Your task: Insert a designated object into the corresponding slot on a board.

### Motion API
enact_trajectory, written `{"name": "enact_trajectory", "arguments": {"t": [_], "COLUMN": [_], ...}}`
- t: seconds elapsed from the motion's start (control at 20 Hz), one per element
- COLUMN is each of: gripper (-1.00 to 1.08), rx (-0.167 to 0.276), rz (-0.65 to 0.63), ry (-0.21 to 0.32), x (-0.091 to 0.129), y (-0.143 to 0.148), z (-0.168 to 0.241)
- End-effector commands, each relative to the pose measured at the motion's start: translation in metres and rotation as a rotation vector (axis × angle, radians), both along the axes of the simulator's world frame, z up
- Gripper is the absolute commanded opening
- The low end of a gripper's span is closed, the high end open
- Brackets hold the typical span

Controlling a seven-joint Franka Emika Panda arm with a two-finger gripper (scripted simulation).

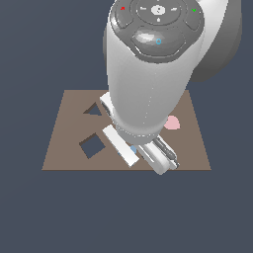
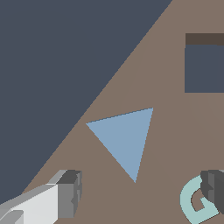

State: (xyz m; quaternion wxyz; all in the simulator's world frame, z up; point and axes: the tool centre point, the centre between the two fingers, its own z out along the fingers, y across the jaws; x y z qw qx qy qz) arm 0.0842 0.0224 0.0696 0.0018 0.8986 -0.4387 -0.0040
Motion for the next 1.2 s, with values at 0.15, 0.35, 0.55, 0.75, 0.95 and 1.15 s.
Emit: {"name": "enact_trajectory", "arguments": {"t": [0.15,0.35,0.55,0.75,0.95,1.15], "gripper": [1.0,1.0,1.0,1.0,1.0,1.0], "rx": [-0.001,-0.001,-0.001,-0.001,-0.001,-0.001], "rz": [-0.125,-0.185,-0.221,-0.233,-0.229,-0.232], "ry": [-0.005,-0.007,-0.008,-0.009,-0.008,-0.008], "x": [0.015,0.023,0.027,0.028,0.028,0.028], "y": [-0.003,-0.005,-0.006,-0.007,-0.007,-0.008], "z": [-0.011,-0.016,-0.019,-0.02,-0.023,-0.036]}}
